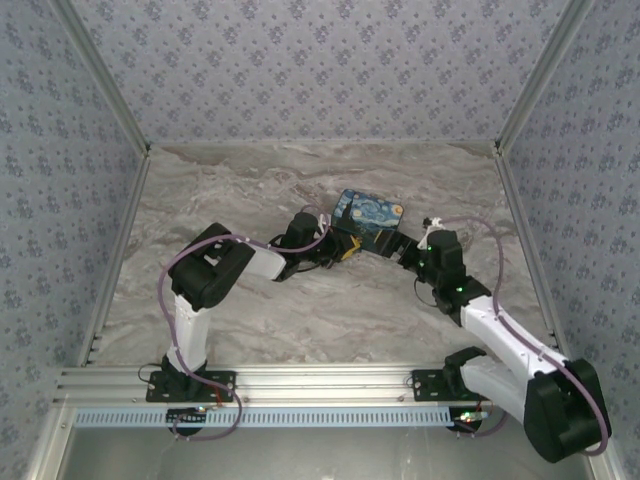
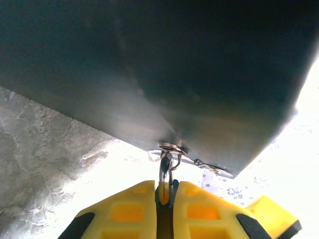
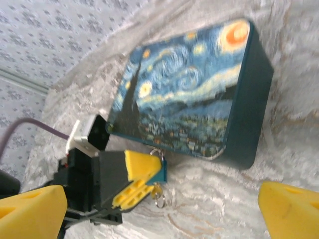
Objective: Unlock a padlock with a key
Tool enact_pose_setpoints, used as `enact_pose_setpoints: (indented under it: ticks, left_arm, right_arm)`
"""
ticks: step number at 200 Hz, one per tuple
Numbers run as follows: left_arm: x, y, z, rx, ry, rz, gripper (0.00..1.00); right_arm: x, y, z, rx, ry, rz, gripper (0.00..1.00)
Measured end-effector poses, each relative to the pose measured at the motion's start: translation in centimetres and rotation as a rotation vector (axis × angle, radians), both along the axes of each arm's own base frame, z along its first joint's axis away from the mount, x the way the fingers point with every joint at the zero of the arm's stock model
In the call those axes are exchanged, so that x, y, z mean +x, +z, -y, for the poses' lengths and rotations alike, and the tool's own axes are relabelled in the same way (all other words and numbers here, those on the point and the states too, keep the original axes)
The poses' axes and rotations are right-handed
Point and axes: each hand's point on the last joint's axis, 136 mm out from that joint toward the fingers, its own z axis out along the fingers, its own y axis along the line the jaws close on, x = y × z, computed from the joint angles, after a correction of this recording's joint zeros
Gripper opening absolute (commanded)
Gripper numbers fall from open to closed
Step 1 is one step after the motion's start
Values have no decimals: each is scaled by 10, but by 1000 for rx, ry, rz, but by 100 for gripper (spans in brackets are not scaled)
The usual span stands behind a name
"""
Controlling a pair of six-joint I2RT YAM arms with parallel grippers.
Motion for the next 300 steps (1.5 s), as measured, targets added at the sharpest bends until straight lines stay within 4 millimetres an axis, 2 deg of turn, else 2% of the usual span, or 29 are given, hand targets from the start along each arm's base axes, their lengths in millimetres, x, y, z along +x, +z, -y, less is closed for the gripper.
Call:
enact_pose_setpoints:
  ticks: [26, 64, 109, 220, 263, 300]
  left_arm:
    - [1, 0, -1, -5, 9, 0, 0]
    - [0, -1, -4, -9, 23, 0, 0]
    - [0, -1, -5, -11, 33, -1, 0]
    - [2, 1, -9, -31, 74, -29, 0]
    - [3, 0, -10, -33, 87, -41, 0]
    - [3, 2, -11, -38, 95, -50, 0]
  right_arm:
    - [-1, 29, 8, -15, 14, 111, 100]
    - [-10, 73, 10, -105, 74, 317, 100]
    - [-15, 102, 8, -246, 132, 456, 100]
    - [-20, 107, 8, -552, 224, 493, 100]
    - [-28, 90, -12, -724, 343, 505, 100]
    - [-38, 71, -36, -950, 489, 556, 100]
